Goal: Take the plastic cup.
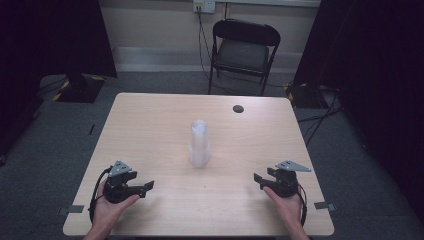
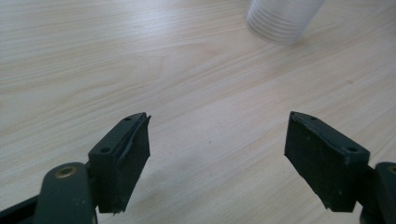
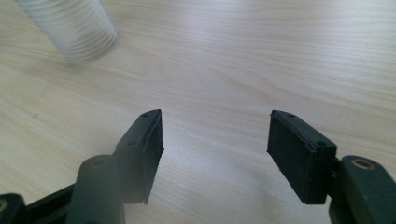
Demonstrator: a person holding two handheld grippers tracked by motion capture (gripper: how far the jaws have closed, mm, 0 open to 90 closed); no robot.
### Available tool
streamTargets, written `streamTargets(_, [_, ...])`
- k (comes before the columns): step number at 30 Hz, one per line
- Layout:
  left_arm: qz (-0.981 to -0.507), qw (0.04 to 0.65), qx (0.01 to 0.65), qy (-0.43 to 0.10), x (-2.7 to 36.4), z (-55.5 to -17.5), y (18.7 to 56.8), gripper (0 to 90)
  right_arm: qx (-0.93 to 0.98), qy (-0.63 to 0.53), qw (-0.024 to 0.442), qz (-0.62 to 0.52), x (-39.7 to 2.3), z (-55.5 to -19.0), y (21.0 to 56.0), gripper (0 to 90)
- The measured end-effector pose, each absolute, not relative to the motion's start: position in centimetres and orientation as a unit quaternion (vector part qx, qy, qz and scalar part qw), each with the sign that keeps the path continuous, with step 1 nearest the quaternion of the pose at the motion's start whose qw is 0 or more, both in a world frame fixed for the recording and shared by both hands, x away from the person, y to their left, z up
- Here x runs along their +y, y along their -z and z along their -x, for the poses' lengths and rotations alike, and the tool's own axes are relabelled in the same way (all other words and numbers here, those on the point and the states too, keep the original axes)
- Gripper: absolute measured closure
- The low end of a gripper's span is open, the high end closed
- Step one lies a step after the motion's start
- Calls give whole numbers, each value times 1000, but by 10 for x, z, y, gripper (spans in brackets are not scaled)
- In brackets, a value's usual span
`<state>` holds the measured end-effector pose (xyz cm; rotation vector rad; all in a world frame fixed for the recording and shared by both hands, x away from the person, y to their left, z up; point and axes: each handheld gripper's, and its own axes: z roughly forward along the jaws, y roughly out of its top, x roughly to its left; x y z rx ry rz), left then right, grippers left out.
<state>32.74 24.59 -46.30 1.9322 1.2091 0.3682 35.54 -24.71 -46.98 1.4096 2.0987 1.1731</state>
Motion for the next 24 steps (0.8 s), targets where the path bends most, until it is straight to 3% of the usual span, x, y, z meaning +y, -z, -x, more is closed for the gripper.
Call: streamTargets(24, [-780,402,456,-147,236,-326,462,232,760,-454,170,-433,-220,-344,450,355])
